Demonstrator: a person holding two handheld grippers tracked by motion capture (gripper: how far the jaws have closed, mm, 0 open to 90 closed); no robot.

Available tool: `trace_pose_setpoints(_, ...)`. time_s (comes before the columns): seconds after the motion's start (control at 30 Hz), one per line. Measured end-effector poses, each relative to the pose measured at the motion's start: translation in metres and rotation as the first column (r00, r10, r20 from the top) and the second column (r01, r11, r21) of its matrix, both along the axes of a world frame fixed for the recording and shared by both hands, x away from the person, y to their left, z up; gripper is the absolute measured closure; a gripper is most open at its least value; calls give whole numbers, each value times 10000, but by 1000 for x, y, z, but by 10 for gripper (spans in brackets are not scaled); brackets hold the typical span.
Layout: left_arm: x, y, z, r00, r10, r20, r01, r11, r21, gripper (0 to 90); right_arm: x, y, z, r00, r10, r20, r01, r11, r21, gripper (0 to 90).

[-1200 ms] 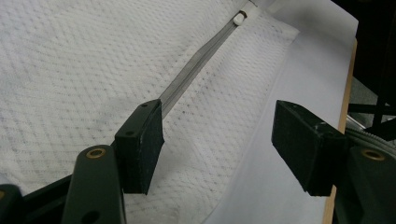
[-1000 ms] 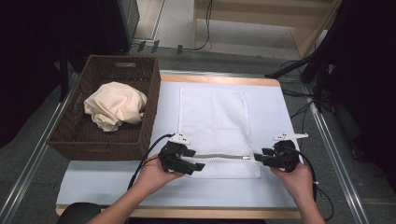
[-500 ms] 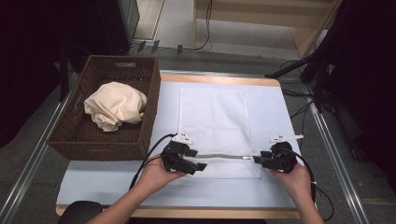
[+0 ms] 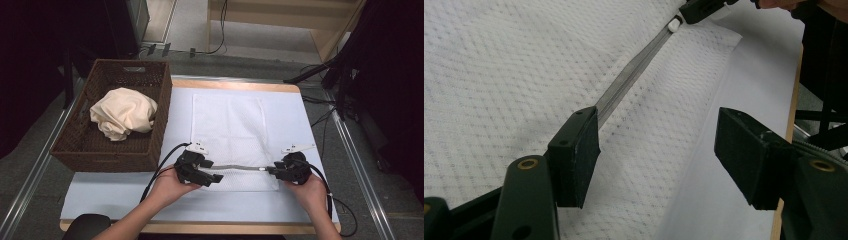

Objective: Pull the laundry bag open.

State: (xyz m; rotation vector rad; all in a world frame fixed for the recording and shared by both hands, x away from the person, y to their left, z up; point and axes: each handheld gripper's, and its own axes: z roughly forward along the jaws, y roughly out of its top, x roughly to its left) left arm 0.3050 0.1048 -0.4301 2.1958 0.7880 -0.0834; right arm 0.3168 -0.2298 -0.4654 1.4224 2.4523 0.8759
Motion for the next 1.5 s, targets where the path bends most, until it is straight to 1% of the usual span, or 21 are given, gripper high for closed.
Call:
trace_pose_setpoints(0.03,0,0,0,10000,4,1,-4,10000,1,354,0,1,0,10000,1,31,-1,10000,-46,652)
trace_pose_setpoints(0.07,0,0,0,10000,29,-4,-29,10000,-7,355,-1,5,1,10000,-23,21,24,9998,-176,701)
trace_pose_setpoints(0.13,0,0,0,10000,32,2,-32,10000,-2,354,-2,7,1,10000,6,-70,-7,9999,-130,743)
trace_pose_setpoints(0.17,0,0,0,10000,32,2,-32,10000,-2,354,-2,7,1,10000,6,-70,-7,9999,-130,743)
trace_pose_setpoints(0.2,0,-1,0,10000,36,2,-36,10000,-2,355,-1,8,1,9994,95,-335,-92,9999,87,809)
trace_pose_setpoints(0.27,0,-1,-1,10000,32,-20,-32,10000,-18,355,0,8,2,9986,63,-517,-53,9998,191,845)
trace_pose_setpoints(0.3,0,-1,-1,10000,26,-21,-26,10000,-21,356,1,8,2,9979,119,-629,-98,9994,341,848)
trace_pose_setpoints(0.33,0,-1,-1,10000,9,-20,-9,10000,-17,359,2,7,2,9972,51,-751,-18,9990,440,850)
trace_pose_setpoints(0.47,-1,-1,0,10000,-50,39,50,10000,-44,368,4,4,5,9946,29,-1040,60,9963,858,855)
trace_pose_setpoints(0.6,-1,-2,1,9999,-86,143,88,9999,-113,380,3,3,12,9959,76,-902,35,9925,1222,855)
trace_pose_setpoints(0.7,-1,-3,2,9998,-104,184,107,9998,-161,433,2,3,16,9968,146,-786,-43,9915,1299,855)
trace_pose_setpoints(0.73,-1,-5,2,9997,-155,170,157,9998,-130,457,1,3,20,9971,243,-719,-136,9891,1463,854)
trace_pose_setpoints(0.87,0,-7,3,9997,-215,98,217,9997,-133,497,-2,4,27,9980,309,-551,-207,9841,1764,855)
trace_pose_setpoints(0.93,-1,-8,3,9997,-253,-34,252,9995,-198,525,-3,5,28,9980,420,-465,-330,9831,1802,853)
trace_pose_setpoints(1.0,-1,-9,3,9995,-302,-35,301,9993,-218,536,-4,7,29,9979,439,-484,-348,9837,1762,853)
trace_pose_setpoints(1.03,-2,-11,4,9990,-450,-52,449,9988,-208,543,-5,11,29,9974,596,-411,-517,9836,1728,853)
trace_pose_setpoints(1.17,-2,-17,4,9975,-703,34,703,9975,-72,545,-7,17,31,9964,782,-333,-708,9804,1840,853)
trace_pose_setpoints(1.3,-1,-21,4,9966,-814,143,815,9966,-72,544,-9,21,33,9950,962,-273,-894,9783,1869,853)
trace_pose_setpoints(1.37,1,-23,6,9965,-820,159,820,9966,-44,545,-10,22,35,9944,1013,-293,-934,9751,2013,853)
trace_pose_setpoints(1.4,2,-25,6,9966,-812,143,814,9966,-133,546,-10,23,35,9941,1059,-239,-988,9737,2051,853)
trace_pose_setpoints(1.5,5,-29,8,9969,-782,76,784,9967,-216,551,-12,26,38,9935,1129,-157,-1072,9723,2075,853)
